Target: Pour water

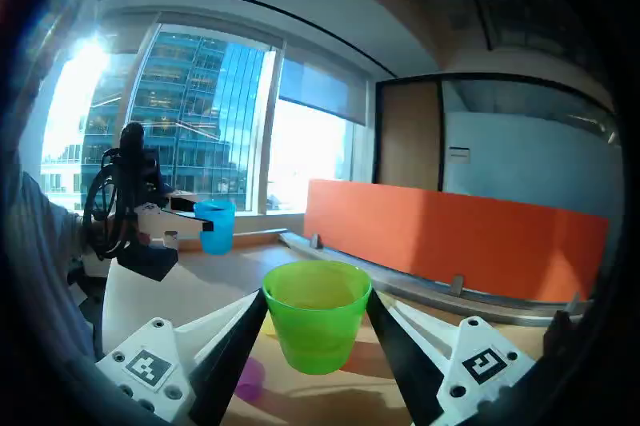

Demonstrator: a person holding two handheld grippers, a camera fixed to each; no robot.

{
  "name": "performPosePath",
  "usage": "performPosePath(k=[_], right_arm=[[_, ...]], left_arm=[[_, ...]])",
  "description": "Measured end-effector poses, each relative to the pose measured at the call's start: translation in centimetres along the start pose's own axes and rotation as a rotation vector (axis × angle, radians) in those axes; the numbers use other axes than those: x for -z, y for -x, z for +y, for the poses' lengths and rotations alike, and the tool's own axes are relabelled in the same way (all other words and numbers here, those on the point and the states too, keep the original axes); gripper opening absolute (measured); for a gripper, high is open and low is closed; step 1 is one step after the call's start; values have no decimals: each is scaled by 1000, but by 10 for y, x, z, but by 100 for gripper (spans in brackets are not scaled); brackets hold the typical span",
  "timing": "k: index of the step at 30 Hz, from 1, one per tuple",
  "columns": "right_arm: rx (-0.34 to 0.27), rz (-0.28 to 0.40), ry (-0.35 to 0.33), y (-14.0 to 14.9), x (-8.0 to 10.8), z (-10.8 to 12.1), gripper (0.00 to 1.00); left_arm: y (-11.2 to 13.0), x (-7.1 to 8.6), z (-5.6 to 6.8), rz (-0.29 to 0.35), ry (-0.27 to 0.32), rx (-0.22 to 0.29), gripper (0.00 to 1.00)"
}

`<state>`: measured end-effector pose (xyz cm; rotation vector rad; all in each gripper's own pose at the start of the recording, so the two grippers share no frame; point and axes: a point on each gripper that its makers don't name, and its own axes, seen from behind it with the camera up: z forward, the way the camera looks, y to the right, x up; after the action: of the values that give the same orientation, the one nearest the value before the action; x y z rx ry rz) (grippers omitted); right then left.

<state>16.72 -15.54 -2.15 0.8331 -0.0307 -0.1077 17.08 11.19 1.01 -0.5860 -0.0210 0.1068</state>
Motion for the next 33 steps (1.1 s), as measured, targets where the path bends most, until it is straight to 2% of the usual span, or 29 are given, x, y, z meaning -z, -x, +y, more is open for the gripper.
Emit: performPosePath(k=[9,17,33], right_arm=[[-3,-4,14,5,9,8,91],[-1,-23,9,12,13,8,91],[11,-77,-9,30,17,7,91]], left_arm=[[13,0,8,-10,17,1,85],[30,3,14,-44,27,-25,86],[59,4,25,-103,59,-34,86]])
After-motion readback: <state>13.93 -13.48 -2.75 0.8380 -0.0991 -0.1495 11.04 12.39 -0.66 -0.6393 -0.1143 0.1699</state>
